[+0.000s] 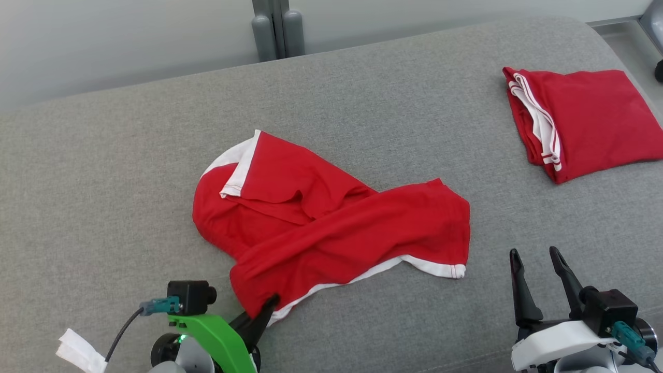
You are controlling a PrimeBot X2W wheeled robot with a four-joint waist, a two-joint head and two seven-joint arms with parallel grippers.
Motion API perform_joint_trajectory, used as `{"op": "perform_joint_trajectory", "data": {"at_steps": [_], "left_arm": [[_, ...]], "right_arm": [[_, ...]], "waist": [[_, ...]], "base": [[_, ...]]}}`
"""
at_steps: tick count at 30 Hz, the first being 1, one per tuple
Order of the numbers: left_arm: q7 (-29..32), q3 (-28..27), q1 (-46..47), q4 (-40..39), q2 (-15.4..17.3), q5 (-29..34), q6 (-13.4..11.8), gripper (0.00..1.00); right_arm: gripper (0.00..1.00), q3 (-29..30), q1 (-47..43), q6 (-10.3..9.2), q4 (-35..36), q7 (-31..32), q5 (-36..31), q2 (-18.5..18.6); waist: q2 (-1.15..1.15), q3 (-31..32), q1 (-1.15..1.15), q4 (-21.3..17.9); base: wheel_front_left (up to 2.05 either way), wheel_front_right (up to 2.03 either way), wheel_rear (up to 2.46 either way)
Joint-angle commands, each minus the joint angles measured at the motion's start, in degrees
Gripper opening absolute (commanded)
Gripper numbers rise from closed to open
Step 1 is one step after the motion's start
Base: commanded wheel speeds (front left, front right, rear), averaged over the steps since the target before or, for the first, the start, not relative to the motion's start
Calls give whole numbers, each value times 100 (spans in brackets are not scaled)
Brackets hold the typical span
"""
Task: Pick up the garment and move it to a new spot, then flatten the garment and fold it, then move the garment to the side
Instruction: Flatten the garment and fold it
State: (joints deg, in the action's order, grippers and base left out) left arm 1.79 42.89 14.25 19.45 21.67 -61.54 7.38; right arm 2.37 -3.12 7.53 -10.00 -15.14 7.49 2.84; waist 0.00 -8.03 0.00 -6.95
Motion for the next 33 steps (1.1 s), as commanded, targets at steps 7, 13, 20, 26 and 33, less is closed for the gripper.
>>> {"op": "perform_joint_trajectory", "data": {"at_steps": [7, 13, 20, 26, 33], "left_arm": [[521, 98, -61, 109, 523, -117, -104, 0], [1117, 48, -397, -282, 1034, -337, -638, 0], [1241, -159, -450, -278, 852, -732, -992, 0], [983, -206, -139, 556, 469, -637, -1090, 100], [569, -252, -108, 1042, 499, -450, -981, 100]], "right_arm": [[100, 48, -88, -8, -6, 1, 54, 12], [100, 15, -170, -8, -5, 1, 67, 11], [100, -64, -106, -8, -36, 1, 50, 11], [100, -65, -14, -8, -31, 1, -20, 14], [100, 58, -152, -8, -49, 1, -56, 11]], "waist": [[0, 122, 0, 142], [0, 234, 0, 213], [0, 120, 0, 309], [0, 51, 0, 309], [0, 133, 0, 420]], "base": [[0, 0, 0], [0, 0, 0], [0, 0, 0], [0, 0, 0], [0, 0, 0]]}}
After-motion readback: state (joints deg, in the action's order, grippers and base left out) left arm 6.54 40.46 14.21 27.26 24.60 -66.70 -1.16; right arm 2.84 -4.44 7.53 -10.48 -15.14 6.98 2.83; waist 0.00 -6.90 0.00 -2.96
